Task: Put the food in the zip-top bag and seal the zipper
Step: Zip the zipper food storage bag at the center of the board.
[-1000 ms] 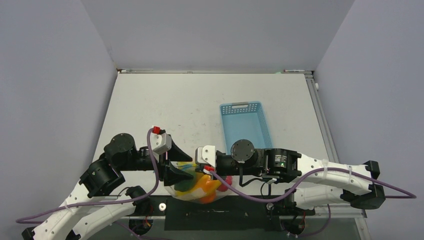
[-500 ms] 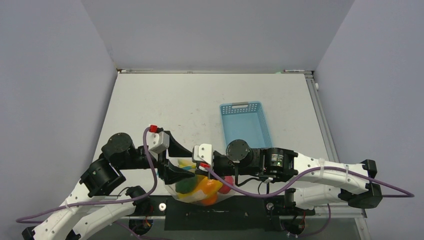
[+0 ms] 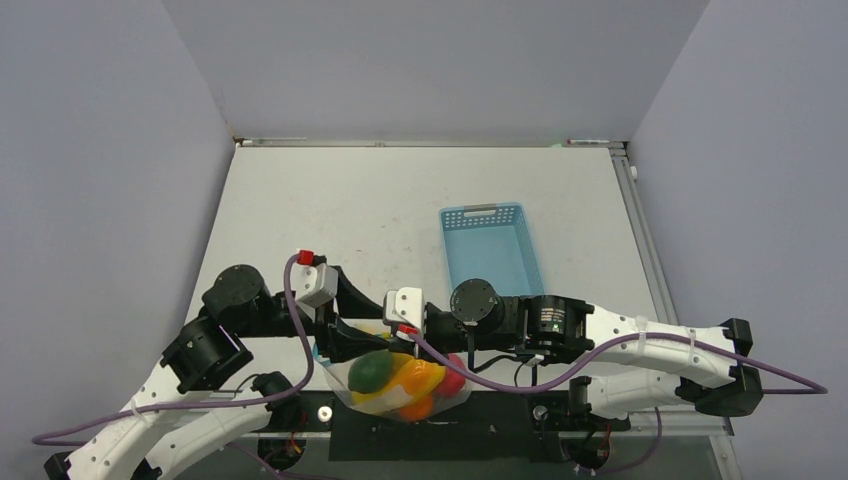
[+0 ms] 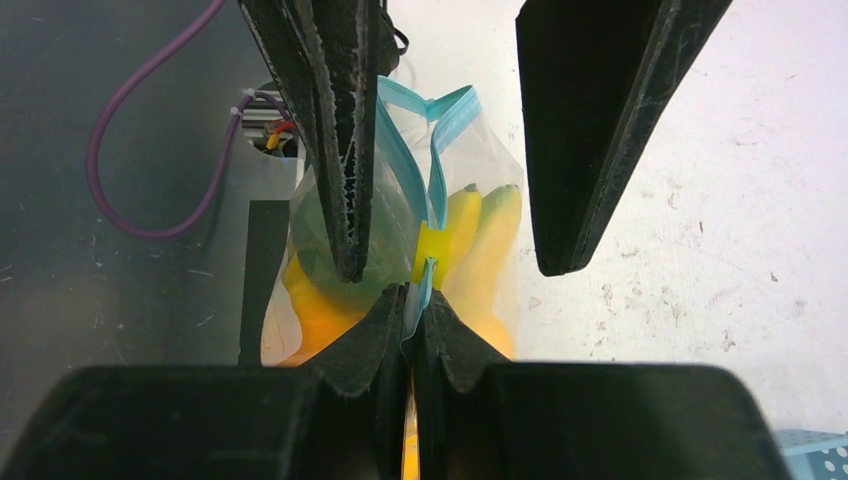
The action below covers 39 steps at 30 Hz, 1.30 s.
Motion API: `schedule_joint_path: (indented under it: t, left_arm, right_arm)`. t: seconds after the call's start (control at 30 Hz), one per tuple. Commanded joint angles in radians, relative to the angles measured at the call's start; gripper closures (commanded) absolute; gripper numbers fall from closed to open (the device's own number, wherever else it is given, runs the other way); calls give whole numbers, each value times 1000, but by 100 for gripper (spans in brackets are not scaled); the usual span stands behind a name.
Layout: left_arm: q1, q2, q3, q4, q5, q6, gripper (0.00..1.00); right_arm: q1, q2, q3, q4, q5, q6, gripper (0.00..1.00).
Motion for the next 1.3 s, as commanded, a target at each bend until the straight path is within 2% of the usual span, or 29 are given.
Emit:
schedule_joint_path:
  t: [0.0,0.27,0.6,0.67,0.73,0.8,1.03,1.27]
  left_arm:
    - [-3,6,-4,41,33,12,53]
    - [-3,5,-17,19,22,23,59]
    - [-3,-2,-20,9,20,29,74]
    - [-2,-4,-22,7,22,29,81]
    - [-2,-2,-20,4,32,31,93]
    - [-2,-1,-18,3,37,32,100]
    - [-2,-7,-19,10,50,32,100]
    - [-3,-22,-17,26,32,22,100]
  right_arm:
    - [6,-22,56,76,-15,17,95]
    - [5,-25,62,80,-13,19,95]
    - [6,-27,63,81,-7,21,95]
    - [5,-25,62,82,0,23,95]
    - [5,-24,62,81,3,23,95]
    - [6,-23,61,83,7,24,95]
    - [6,-19,61,77,20,26,93]
    - [6,-38,50,63,51,23,75]
